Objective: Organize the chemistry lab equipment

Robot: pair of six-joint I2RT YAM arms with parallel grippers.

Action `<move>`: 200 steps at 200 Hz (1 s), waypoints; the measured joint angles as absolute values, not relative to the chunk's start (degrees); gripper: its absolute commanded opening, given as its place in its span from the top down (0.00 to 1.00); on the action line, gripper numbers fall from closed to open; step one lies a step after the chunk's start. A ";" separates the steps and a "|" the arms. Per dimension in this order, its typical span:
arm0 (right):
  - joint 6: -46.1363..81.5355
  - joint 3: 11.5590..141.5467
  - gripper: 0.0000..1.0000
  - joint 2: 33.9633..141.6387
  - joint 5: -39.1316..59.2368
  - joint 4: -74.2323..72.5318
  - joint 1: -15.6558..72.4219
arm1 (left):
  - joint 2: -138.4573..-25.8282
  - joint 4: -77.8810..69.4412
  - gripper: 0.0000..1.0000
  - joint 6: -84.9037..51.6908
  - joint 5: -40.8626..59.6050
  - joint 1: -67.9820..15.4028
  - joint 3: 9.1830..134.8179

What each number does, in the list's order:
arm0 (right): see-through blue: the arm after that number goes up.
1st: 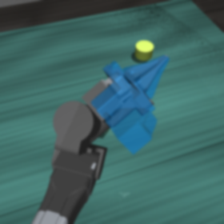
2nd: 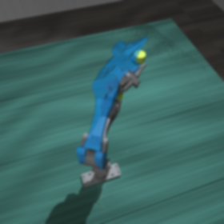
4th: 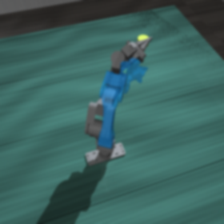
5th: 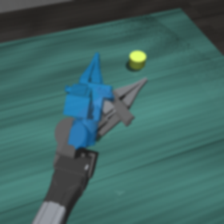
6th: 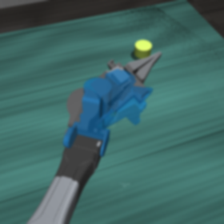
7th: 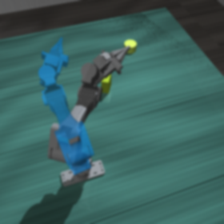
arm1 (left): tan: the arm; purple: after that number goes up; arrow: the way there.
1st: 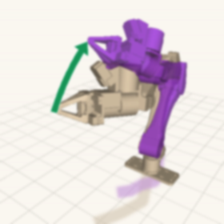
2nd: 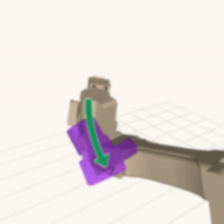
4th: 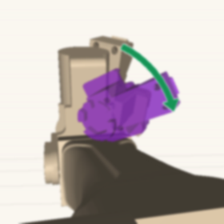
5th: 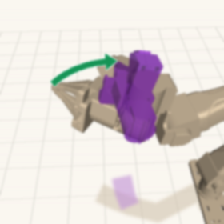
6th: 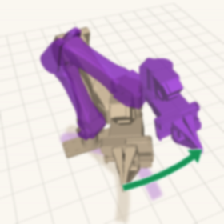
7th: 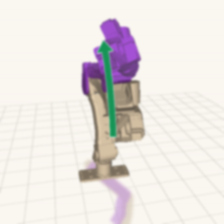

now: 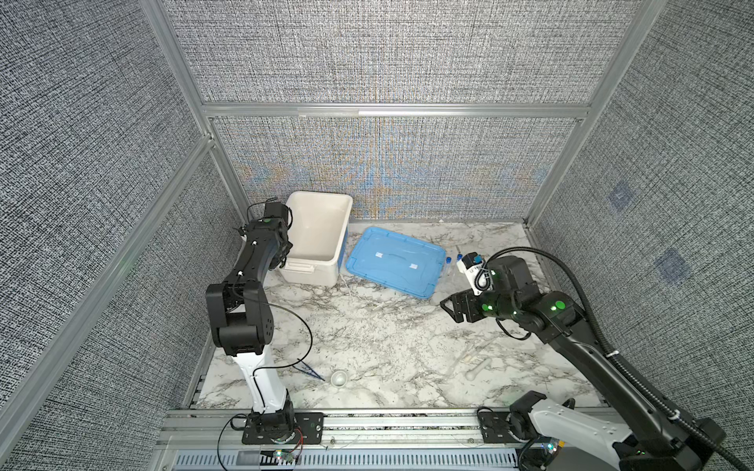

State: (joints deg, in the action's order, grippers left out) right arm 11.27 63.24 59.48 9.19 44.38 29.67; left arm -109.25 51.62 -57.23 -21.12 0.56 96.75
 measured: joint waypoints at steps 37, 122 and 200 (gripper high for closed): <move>11.27 63.33 0.14 58.96 8.84 44.66 30.24 | -105.14 54.92 0.76 -58.54 -21.02 0.84 92.88; 11.57 63.81 0.15 61.93 8.73 44.56 37.71 | -88.29 55.68 0.66 -60.66 -14.85 1.15 73.80; 12.14 64.18 0.15 65.08 3.16 44.42 41.95 | -80.47 54.92 0.65 -63.92 -9.82 1.17 64.53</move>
